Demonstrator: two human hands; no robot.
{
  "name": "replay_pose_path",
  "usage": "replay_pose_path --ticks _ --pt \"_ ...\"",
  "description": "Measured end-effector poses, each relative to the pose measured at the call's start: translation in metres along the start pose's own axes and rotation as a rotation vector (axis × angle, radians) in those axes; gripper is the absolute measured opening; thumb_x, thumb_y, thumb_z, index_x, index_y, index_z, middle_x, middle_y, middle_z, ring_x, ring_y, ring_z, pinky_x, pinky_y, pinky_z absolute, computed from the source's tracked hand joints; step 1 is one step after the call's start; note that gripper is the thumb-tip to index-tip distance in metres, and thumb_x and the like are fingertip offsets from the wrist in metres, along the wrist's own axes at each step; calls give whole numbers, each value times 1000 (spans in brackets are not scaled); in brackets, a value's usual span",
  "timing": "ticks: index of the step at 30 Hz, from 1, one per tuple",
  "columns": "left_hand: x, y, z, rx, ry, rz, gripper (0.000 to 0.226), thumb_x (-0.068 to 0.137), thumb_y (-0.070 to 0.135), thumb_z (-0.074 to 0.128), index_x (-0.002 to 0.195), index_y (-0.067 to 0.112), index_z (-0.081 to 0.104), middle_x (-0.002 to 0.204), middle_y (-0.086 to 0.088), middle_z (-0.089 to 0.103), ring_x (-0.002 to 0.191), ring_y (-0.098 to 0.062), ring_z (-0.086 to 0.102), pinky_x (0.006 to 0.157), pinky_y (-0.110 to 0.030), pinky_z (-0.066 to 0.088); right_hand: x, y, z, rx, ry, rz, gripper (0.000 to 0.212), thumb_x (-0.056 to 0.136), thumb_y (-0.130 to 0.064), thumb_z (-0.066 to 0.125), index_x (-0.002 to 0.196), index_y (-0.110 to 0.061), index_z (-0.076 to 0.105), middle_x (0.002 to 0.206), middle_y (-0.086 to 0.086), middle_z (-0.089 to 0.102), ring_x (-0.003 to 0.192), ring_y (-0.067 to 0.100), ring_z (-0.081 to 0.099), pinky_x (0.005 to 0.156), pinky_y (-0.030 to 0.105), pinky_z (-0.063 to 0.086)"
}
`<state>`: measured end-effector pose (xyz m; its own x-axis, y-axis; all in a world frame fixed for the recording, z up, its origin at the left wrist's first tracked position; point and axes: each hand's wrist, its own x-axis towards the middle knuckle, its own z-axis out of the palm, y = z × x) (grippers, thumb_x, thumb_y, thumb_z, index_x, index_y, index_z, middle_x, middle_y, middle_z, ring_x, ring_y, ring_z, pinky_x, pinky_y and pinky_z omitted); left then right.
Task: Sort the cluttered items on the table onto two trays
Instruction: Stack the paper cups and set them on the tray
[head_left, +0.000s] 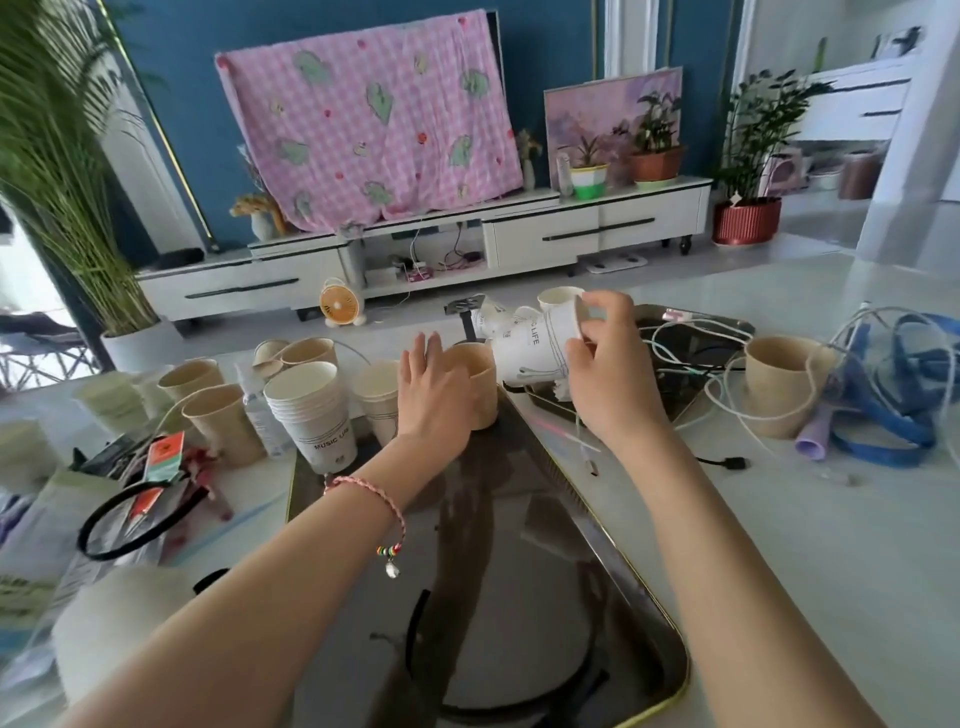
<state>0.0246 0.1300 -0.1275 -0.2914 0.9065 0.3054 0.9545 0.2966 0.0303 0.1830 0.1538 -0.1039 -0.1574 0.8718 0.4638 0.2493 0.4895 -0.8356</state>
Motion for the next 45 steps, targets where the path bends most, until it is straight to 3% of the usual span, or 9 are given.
replay_pose_path --ticks 2,6,16,21,25,29,37,41,45 --pt "-2 0 0 4 14 -11 47 92 10 47 138 13 40 156 -15 3 144 -33 -8 116 -44 -2 -4 0 6 -48 -8 -45 31 94 -1 41 125 -7 42 123 12 58 115 24 54 83 25 45" --pt "-18 -15 -6 -88 105 2 57 92 9 42 145 14 22 157 -12 3 144 -29 -9 116 -41 -2 -14 -6 21 -87 -18 -156 21 93 -2 48 113 -5 52 107 4 63 105 18 59 71 6 37" --pt "-63 -69 -40 -534 380 -76 50 81 -2 42 130 5 41 137 -10 43 129 -24 33 103 -29 26 17 -56 118 -277 -313 -338 17 92 -3 46 106 -11 51 102 10 64 94 26 59 80 44 48" --pt "-69 -76 -34 -510 324 -34 54 81 -5 42 133 7 40 141 -9 41 131 -23 31 106 -29 24 12 -43 136 -621 -507 -363 32 91 1 37 118 -11 49 102 3 55 92 20 50 62 25 29" --pt "-69 -68 -34 -503 266 -10 57 80 -5 42 136 8 37 143 -10 38 133 -25 28 108 -32 23 6 -34 139 -635 -526 -484 34 91 -5 45 124 -12 53 125 5 56 122 22 46 101 28 33" --pt "-64 -55 -42 -463 177 41 61 86 1 44 143 13 27 148 -6 31 136 -22 23 109 -35 22 7 -19 85 -361 -243 -287 37 92 -2 45 128 -7 52 127 12 56 120 25 48 102 36 38" --pt "-56 20 -35 -471 106 180 47 86 4 42 132 12 42 141 -6 40 129 -25 31 104 -34 28 1 69 -97 -804 205 -21 15 87 -3 54 100 -2 61 104 19 61 96 35 56 77 36 40" --pt "-56 64 -29 -441 32 253 46 90 7 42 135 13 38 145 -3 34 132 -22 26 104 -32 26 12 83 -123 -1047 -8 149 28 94 -16 46 119 -8 56 120 14 59 106 31 57 78 35 42" --pt "-57 75 -24 -421 -3 278 47 91 9 42 137 15 36 146 -2 32 135 -21 23 106 -32 24 24 82 -134 -1105 -90 241 21 92 -12 46 107 -11 62 107 15 64 97 33 60 67 29 35"
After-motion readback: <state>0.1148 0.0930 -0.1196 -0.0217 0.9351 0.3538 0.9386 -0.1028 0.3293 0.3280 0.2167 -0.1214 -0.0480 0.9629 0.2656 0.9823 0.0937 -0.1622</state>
